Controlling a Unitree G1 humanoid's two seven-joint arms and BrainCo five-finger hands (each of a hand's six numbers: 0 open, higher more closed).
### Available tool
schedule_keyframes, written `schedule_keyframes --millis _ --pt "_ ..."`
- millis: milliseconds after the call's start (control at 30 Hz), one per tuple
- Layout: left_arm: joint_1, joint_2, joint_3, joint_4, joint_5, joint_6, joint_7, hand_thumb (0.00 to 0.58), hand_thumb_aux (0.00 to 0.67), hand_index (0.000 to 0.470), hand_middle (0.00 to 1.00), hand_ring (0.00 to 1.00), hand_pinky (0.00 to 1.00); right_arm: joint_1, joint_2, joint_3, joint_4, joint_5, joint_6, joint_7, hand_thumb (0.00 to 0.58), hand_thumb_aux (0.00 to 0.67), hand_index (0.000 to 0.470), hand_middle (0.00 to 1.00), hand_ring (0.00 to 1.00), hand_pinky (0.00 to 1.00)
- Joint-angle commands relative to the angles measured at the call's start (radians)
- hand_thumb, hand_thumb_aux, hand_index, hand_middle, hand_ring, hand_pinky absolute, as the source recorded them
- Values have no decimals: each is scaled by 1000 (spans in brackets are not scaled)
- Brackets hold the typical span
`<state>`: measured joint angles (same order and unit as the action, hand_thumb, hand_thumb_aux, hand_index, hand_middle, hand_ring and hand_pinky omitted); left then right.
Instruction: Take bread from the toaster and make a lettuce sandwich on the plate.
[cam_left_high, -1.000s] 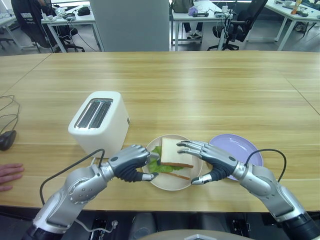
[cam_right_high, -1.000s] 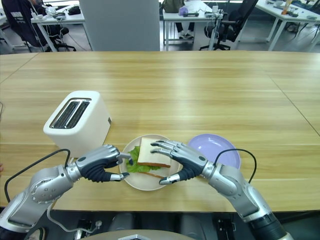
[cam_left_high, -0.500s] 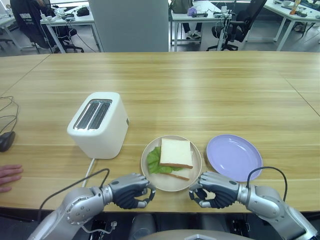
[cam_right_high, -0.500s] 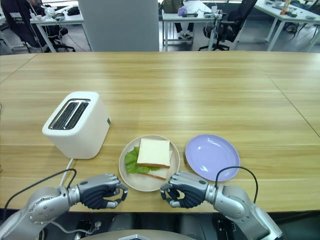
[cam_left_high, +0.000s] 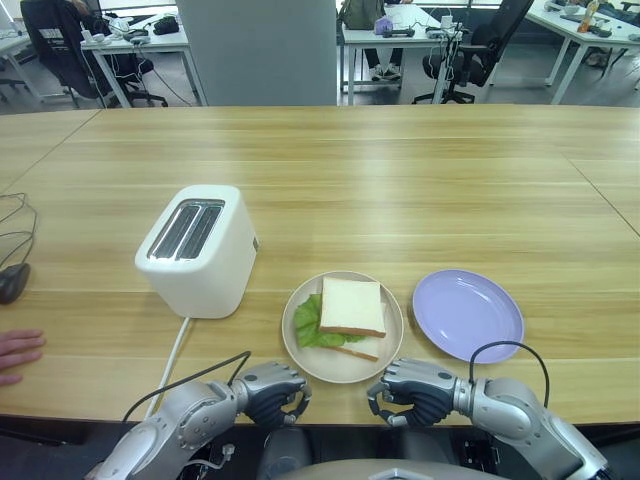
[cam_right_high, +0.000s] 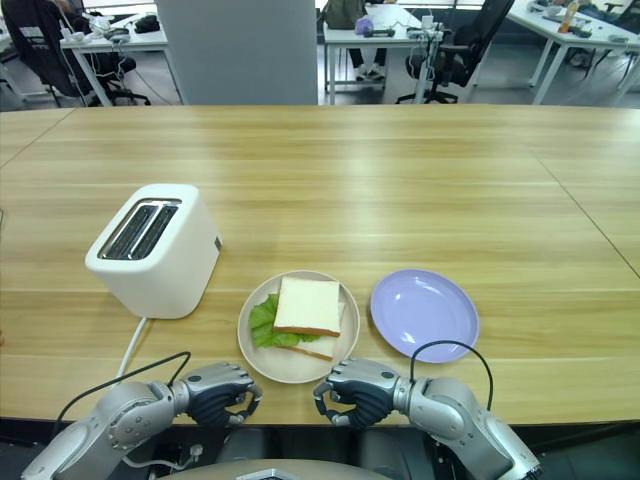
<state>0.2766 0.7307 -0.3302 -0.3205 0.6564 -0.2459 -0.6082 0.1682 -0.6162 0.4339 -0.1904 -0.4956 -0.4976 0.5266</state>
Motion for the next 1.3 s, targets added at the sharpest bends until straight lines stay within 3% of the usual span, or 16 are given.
schedule_keyframes --millis 33,200,400,667,967,1200,1300 --pt "-28 -10 -39 40 39 50 -48 580 670 460 1000 1000 1000 -30 14 22 52 -41 17 0 580 670 460 1000 1000 1000" --pt "-62 -3 -58 82 74 142 -119 580 670 460 1000 1000 1000 -105 56 57 142 -88 27 -11 580 670 460 1000 1000 1000" --pt "-176 -24 -86 190 106 142 -82 580 670 460 1000 1000 1000 -200 102 70 235 -140 46 -53 580 670 460 1000 1000 1000" --pt "-433 -118 -131 465 178 114 75 580 670 460 1000 1000 1000 -396 147 86 433 -200 30 -139 580 670 460 1000 1000 1000" --pt "-685 -189 -171 764 241 58 317 580 670 460 1000 1000 1000 -673 211 144 805 -347 2 -401 580 670 460 1000 1000 1000" --pt "-722 -190 -161 776 236 32 453 580 670 460 1000 1000 1000 -719 200 150 841 -365 -31 -534 580 670 460 1000 1000 1000" --pt "-668 -165 -129 649 216 35 463 551 520 357 1000 1000 1000 -676 170 108 754 -304 -58 -531 580 670 460 1000 1000 1000"
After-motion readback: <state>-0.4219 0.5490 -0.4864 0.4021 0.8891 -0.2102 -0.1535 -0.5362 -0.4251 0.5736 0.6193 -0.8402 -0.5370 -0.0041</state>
